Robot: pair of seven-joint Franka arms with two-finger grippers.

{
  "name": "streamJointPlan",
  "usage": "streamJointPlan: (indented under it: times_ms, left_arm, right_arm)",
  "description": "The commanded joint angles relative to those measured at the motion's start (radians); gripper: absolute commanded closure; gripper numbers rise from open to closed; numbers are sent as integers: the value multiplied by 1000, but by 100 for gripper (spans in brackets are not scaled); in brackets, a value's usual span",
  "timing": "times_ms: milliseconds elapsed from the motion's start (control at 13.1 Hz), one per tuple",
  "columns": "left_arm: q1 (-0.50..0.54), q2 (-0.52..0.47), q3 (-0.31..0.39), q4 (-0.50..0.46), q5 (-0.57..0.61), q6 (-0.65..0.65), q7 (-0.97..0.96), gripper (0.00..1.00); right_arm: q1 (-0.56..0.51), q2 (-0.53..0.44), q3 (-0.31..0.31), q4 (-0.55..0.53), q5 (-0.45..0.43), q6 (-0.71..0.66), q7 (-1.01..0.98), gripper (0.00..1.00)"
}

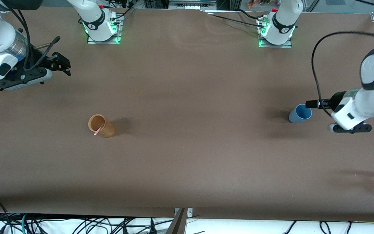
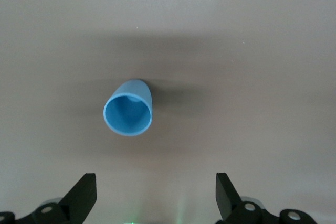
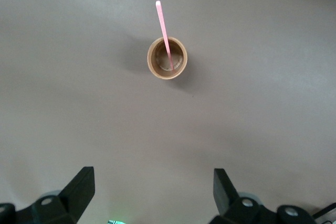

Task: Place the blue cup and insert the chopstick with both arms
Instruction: 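Grasp the blue cup with the left gripper while the right gripper reaches the chopstick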

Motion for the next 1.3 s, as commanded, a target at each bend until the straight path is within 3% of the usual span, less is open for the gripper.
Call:
streamJointPlan:
  times_ms: [0,382,992,1221]
  left_arm:
    - [-4,20,-1,-73,28,119,19,0]
    - [-6,-78,-11,-424,103,504,22,0]
    - [-22,-147,-14,-688,103,774,8,0]
    - [-22,-140,-14,-753,103,888,8,0]
  right_arm:
    - [-5,-10,3,-64,19,50,6,0]
    - [-2,22,5,-176,18,254,6,0]
    - [38,304,29,-175,-8,613,22,1]
    - [54,379,29,-135,-106,675,69,4]
